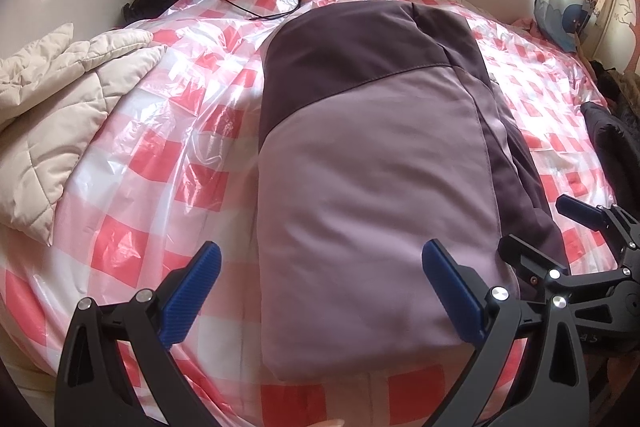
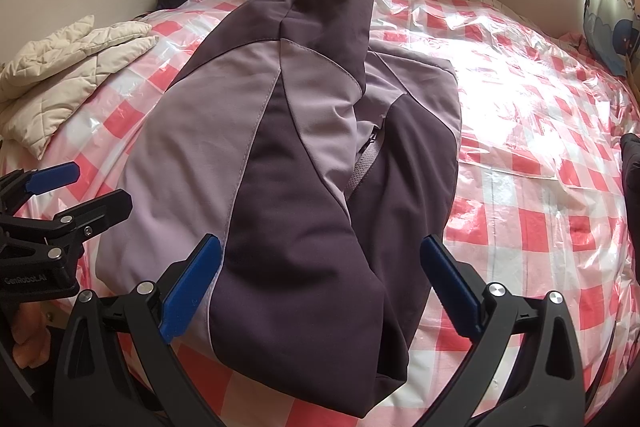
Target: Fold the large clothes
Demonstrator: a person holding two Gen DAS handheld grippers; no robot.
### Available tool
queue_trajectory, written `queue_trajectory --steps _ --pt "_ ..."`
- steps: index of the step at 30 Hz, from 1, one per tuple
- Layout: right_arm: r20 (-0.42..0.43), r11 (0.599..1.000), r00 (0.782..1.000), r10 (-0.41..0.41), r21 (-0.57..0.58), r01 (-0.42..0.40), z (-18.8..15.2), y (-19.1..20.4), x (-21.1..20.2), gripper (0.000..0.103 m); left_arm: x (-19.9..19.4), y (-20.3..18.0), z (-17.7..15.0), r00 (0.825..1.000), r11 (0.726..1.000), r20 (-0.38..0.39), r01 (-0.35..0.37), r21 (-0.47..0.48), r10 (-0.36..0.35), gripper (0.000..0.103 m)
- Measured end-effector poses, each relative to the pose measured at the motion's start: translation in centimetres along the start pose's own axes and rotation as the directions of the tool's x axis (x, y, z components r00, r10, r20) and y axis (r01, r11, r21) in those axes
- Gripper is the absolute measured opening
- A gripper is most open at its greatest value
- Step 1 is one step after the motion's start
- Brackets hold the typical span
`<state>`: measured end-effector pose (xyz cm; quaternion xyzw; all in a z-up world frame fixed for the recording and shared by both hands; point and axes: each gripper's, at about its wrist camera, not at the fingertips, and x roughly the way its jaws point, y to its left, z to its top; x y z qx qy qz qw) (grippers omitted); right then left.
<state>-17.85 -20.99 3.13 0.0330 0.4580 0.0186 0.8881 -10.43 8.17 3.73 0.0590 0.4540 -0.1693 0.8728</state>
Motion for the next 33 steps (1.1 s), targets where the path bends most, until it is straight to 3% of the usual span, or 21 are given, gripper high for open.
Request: queue_trajectory --steps 33 --pt "0.003 1.000 1.000 -0.002 0.006 0.002 0.01 -0.29 -0.09 0.096 0.87 -0.40 0.08 0.999 0.999 -0.030 -0.030 0.011 0.030 0.097"
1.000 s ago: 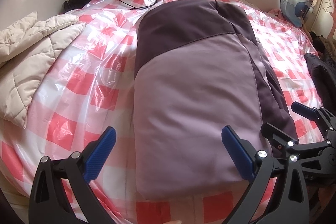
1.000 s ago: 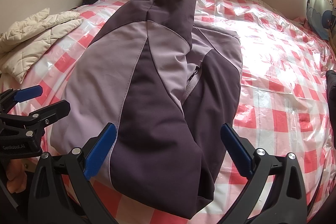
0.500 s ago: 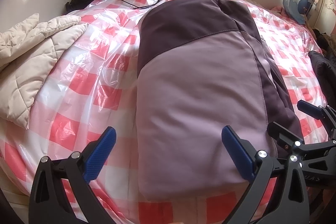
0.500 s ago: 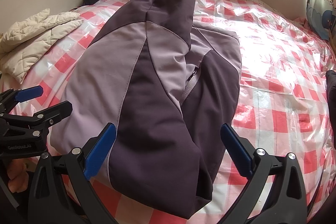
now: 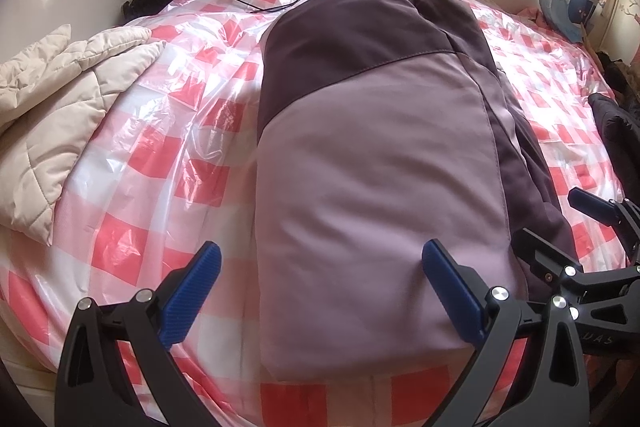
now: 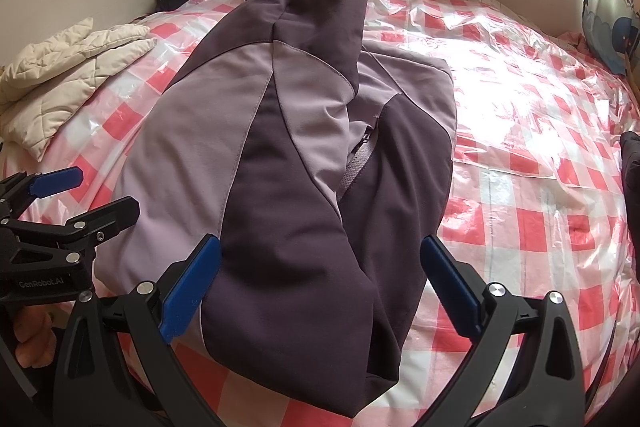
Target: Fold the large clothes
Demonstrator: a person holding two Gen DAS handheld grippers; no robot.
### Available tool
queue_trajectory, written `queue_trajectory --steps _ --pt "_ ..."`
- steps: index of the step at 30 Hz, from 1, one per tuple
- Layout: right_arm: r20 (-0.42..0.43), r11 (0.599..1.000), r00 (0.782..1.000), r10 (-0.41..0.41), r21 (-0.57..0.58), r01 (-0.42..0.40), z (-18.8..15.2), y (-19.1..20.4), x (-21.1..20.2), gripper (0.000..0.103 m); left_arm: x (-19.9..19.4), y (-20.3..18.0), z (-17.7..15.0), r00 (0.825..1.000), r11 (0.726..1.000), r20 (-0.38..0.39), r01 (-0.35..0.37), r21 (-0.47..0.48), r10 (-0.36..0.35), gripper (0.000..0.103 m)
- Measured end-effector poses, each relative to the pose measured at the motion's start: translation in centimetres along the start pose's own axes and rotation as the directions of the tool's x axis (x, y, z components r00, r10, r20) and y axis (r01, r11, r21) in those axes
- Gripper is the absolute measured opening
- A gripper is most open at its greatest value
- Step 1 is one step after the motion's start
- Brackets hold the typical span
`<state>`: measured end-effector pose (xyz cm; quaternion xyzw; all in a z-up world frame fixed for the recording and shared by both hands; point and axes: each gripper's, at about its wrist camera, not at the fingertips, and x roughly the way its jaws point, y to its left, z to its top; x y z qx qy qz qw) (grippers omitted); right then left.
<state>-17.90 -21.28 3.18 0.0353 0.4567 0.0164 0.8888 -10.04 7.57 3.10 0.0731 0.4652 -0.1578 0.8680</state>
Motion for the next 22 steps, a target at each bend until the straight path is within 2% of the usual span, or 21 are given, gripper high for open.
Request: queue_trajectory --steps 5,8,9,12,17,22 --pt "0.000 1.000 1.000 0.001 0.000 -0.001 0.0 0.0 0.0 0.096 0.0 0.3 -0.1 1.000 1.000 -0.005 -0.005 -0.018 0.005 0.097" --pt "0.000 1.000 1.000 0.000 0.001 0.000 0.0 0.0 0.0 0.096 -1.1 1.4 -0.5 0.996 0.994 0.072 0.064 -0.087 -0.058 0.097" --pt "0.000 1.000 1.000 0.001 0.001 -0.001 0.0 -0.1 0.0 0.096 -1.4 1.8 -0.4 0.994 0.993 0.089 0.067 -0.102 -0.058 0.097" --pt "0.001 1.000 1.000 0.001 0.001 -0.001 0.0 -0.1 0.0 0.096 -1.7 1.8 -0.1 0.994 0.994 0.100 0.056 -0.094 -0.047 0.097" --pt "0.000 1.000 1.000 0.001 0.001 -0.001 0.0 -0.2 0.1 0.096 -0.6 1.4 0.0 0.999 0.996 0.035 0.027 -0.083 -0.024 0.097" --pt "0.001 1.000 1.000 0.000 0.000 0.000 0.0 -0.3 0.1 0.096 -1.1 1.2 0.0 0.998 0.998 0.061 -0.011 -0.065 0.015 0.097"
